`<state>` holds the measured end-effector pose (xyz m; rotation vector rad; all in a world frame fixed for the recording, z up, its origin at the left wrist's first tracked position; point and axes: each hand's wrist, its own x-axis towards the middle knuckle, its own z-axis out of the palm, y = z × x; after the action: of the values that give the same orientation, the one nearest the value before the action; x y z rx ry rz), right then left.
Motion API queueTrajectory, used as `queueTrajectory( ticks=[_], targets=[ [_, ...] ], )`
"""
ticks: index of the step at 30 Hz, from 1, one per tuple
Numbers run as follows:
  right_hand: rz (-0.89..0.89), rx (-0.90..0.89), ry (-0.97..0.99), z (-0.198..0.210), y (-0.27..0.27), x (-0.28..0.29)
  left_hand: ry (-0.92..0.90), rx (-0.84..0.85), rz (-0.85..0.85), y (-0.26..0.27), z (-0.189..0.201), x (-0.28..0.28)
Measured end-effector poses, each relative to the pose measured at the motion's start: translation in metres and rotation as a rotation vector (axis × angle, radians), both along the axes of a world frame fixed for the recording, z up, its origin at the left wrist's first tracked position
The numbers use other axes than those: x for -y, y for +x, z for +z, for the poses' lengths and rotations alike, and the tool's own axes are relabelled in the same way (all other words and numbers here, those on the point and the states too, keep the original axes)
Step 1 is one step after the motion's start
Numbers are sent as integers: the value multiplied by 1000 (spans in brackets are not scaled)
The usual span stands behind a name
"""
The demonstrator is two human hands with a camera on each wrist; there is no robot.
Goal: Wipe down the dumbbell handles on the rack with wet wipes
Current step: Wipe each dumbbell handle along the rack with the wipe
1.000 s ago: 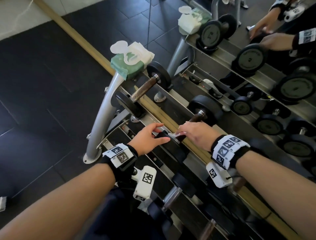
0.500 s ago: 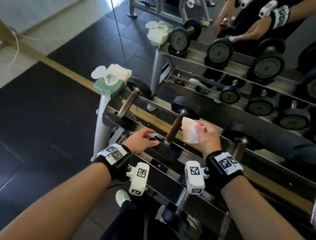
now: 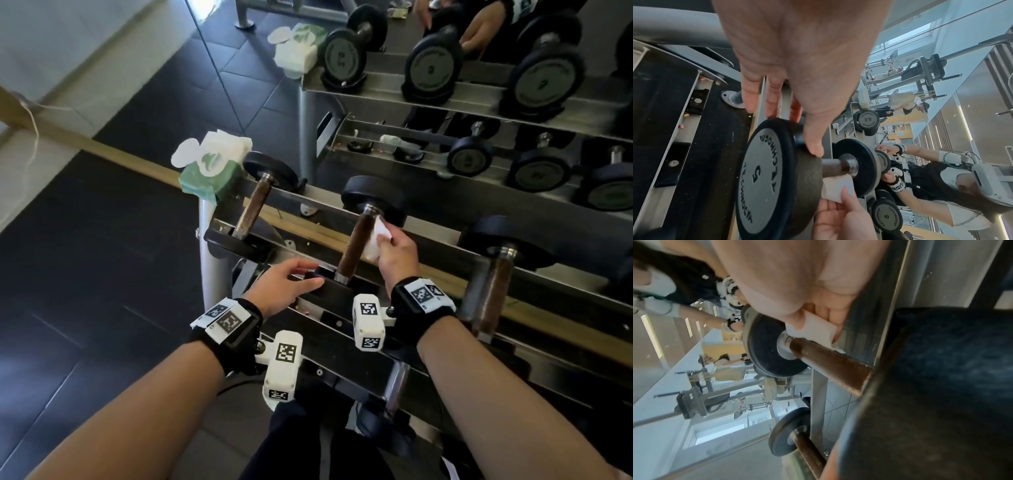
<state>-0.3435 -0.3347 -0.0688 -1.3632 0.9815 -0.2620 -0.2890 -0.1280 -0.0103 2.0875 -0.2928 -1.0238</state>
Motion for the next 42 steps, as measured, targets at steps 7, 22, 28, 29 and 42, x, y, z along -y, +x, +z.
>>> queueTrajectory(
  ticks=[7,22,28,29,42],
  targets=[
    [68,74,-48,-5,-9,-4,-12,0,-29,3,-4,-2],
    [34,128,59,-1,-47,-16,-80,-81,45,1,-10,-3],
    [100,140,88,-1,-18,-16,-105,-117,46,1,-9,-4],
    [113,136,97,-1,-22,-18,-112,-126,53,0,-9,-5],
    [-41,71,58,10,-57,-26,-162,-154,115,-4,-9,-4]
  ],
)
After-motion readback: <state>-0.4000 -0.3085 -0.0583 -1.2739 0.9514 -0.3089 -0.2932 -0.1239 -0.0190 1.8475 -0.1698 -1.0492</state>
